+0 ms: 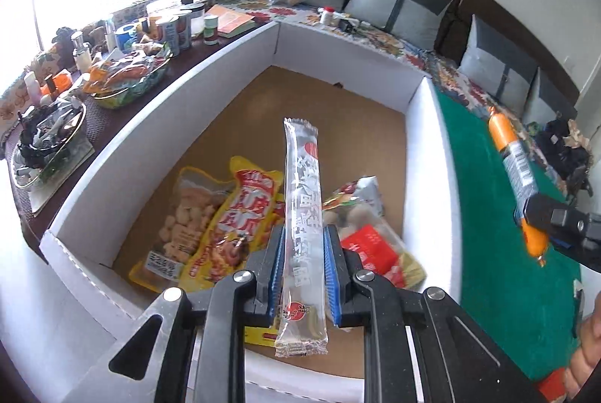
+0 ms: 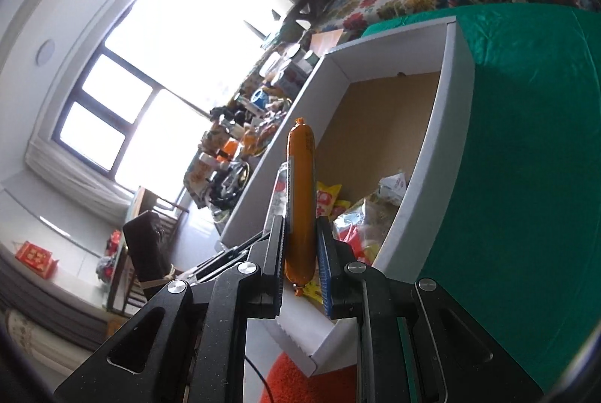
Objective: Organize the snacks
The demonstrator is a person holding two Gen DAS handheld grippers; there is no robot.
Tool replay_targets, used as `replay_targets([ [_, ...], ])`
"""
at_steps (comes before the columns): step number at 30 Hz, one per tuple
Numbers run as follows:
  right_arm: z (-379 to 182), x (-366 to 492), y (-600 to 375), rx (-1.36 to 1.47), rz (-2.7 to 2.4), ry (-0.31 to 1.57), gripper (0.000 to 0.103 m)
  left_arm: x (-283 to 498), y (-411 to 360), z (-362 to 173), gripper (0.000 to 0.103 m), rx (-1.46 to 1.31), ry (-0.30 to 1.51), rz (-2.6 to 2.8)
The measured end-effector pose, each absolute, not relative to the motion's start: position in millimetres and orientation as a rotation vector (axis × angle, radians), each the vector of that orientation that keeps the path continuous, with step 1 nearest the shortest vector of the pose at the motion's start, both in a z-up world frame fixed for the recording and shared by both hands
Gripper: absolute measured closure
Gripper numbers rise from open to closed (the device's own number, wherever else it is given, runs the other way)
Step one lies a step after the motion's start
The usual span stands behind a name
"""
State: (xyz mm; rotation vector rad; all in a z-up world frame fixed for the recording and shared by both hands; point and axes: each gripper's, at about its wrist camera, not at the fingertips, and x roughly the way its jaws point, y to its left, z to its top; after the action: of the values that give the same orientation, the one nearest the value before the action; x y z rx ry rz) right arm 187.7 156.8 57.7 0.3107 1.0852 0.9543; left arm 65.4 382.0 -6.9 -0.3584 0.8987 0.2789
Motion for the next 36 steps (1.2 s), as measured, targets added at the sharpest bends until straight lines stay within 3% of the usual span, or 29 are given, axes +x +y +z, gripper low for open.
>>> replay_targets([
  [1, 50.0, 185.0, 160.4, 0.264, 0.924, 1.100, 0.078, 63.5, 384.9, -11.0, 0.062, -0.353, 0.905, 0.306],
  [2, 42.3, 183.2, 161.6, 0.237, 0.912, 1.119, 0.056, 60.5, 387.8, -14.7, 0.048, -0.354, 0.909, 0.337],
  [3, 36.6, 180.3, 156.3, 0.233, 0.910, 1.118, 0.036, 56.9, 390.1, -16.3, 0.023, -0.362, 0.900, 0.363],
  [4, 34.9, 177.7, 147.0, 0.222, 0.897, 1.093, 0.034, 50.3, 391.6, -15.2, 0.015, -0.376, 0.866, 0.388],
  [7, 33.0, 172.6, 111.0, 0.117, 0.813, 1.019, 0.034, 37.3, 386.8, -5.4, 0.014, -0.407, 0.787, 0.424],
  [11, 6.5, 177.8, 28.7, -0.033, 0.587, 0.933, 0.025, 41.5, 357.0, 18.2, 0.014, -0.388, 0.741, 0.383],
  [15, -40.0, 179.4, -65.2, -0.239, 0.307, 0.912, 0.025, 56.7, 297.8, 50.8, 0.007, -0.315, 0.679, 0.268],
  [20, -65.6, 175.2, -171.4, -0.301, 0.072, 0.905, 0.025, 84.6, 202.8, 64.2, 0.001, -0.254, 0.673, 0.068],
  [28, -77.6, 192.1, -254.3, -0.232, -0.140, 0.892, 0.023, 149.2, 54.9, -17.4, 0.001, -0.099, 0.886, -0.124],
  [36, -78.1, 191.1, -285.4, -0.101, -0.143, 0.910, 0.014, 199.9, -10.6, -82.9, 0.001, 0.091, 0.941, -0.096],
])
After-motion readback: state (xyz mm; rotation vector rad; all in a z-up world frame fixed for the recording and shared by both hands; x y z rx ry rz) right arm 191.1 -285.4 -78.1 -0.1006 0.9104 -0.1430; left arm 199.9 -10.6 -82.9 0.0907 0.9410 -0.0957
